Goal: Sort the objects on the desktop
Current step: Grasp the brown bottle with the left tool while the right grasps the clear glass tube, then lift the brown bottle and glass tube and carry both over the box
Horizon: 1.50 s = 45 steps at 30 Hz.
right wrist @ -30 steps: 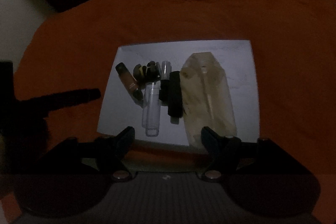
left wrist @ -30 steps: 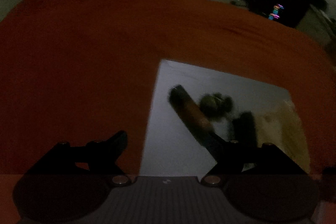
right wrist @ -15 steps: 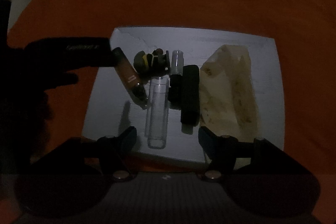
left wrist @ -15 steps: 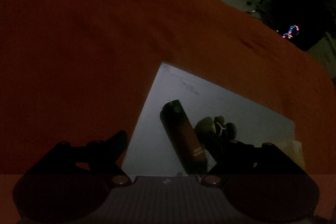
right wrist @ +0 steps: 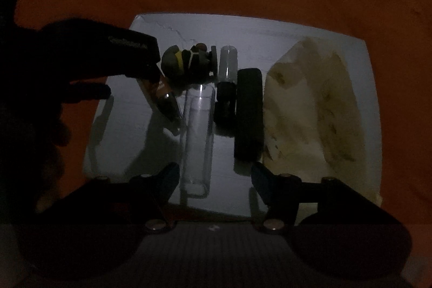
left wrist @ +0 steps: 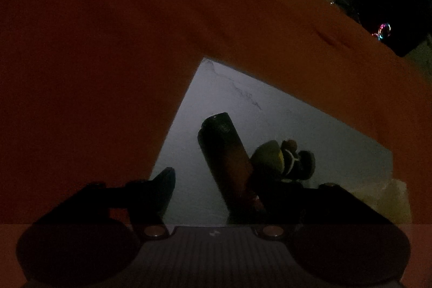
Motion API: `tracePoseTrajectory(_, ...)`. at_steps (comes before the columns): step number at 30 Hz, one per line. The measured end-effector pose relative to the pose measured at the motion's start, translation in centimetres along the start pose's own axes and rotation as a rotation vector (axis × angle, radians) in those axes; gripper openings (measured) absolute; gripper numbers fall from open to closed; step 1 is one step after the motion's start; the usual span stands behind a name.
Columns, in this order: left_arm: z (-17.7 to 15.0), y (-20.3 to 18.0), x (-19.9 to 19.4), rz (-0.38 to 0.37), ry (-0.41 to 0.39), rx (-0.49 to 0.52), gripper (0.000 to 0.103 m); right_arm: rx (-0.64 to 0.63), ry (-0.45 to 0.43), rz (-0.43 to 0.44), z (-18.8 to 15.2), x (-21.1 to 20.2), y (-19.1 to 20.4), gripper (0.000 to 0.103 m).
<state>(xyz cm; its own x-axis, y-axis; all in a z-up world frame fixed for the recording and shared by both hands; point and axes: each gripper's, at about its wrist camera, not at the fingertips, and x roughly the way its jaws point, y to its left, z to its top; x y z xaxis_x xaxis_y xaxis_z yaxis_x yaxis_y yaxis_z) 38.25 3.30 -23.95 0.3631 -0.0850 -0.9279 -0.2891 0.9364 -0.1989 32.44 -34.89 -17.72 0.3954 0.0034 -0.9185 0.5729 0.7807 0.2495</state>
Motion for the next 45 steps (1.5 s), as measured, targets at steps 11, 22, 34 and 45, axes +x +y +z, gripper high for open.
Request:
tracePoseTrajectory(11, -0.7, -1.5, 1.0, -0.036, 0.05, 0.127, 0.06, 0.004, 0.03, -0.026, 0.6, 1.2, 1.0, 0.061)
tracePoseTrajectory(22, -1.1, -1.8, 0.2, 0.039, 0.047, 0.193, 0.025, -0.055, 0.03, -0.046, -1.1, 0.5, -0.3, 0.035)
tracePoseTrajectory(34, -1.0, -1.9, -0.7, 0.074, 0.077, 0.309, 0.021, -0.059, 0.04, -0.005, -2.2, -2.2, -1.5, 0.035)
tracePoseTrajectory(45, -3.5, -1.8, -2.5, 0.102, 0.126, 0.496, 0.021, -0.038, 0.044, 0.015, -2.6, -1.9, -2.5, 0.035)
